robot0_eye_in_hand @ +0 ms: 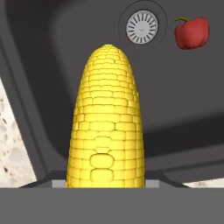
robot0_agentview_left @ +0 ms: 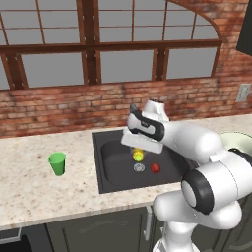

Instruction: Remove the bell pepper and corn from the sink. Then move the bowl and cup from the counter to the sink for washing.

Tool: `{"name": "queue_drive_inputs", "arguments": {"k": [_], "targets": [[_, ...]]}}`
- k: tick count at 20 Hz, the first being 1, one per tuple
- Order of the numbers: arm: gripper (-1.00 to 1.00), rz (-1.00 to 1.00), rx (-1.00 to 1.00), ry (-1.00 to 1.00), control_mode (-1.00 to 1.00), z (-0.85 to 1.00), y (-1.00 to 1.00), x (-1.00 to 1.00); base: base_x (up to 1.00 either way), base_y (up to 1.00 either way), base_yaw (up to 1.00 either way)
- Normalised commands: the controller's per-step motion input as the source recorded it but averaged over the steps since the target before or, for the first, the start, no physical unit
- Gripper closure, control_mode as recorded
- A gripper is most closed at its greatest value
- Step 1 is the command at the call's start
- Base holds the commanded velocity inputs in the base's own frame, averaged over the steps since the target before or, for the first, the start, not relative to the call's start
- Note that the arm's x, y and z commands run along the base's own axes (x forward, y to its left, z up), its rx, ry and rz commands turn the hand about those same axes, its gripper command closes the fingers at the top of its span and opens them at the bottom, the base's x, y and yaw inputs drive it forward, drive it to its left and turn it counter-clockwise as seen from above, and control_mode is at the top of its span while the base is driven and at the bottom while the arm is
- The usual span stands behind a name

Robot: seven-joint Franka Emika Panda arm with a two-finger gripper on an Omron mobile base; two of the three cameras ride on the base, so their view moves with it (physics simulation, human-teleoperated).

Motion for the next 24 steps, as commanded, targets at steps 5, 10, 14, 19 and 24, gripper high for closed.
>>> {"name": "queue_drive_inputs", "arguments": {"k": [5,10,14,19,24], "targets": [[1.00,0.00,-0.01,0.06,-1.00,0.09,0.17,-0.16,0.00,0.00,0.00],[1.00,0.00,-0.04,0.00,-1.00,0.04,0.19,-0.19,0.00,0.00,0.00],[1.00,0.00,-0.08,0.00,-1.00,0.02,0.22,-0.18,0.00,0.00,0.00],[1.00,-0.01,-0.02,0.00,-1.00,0.04,0.28,-0.10,0.00,0.00,0.00],[1.00,0.00,0.00,0.00,-1.00,0.05,0.29,-0.09,0.00,0.00,0.00]]}}
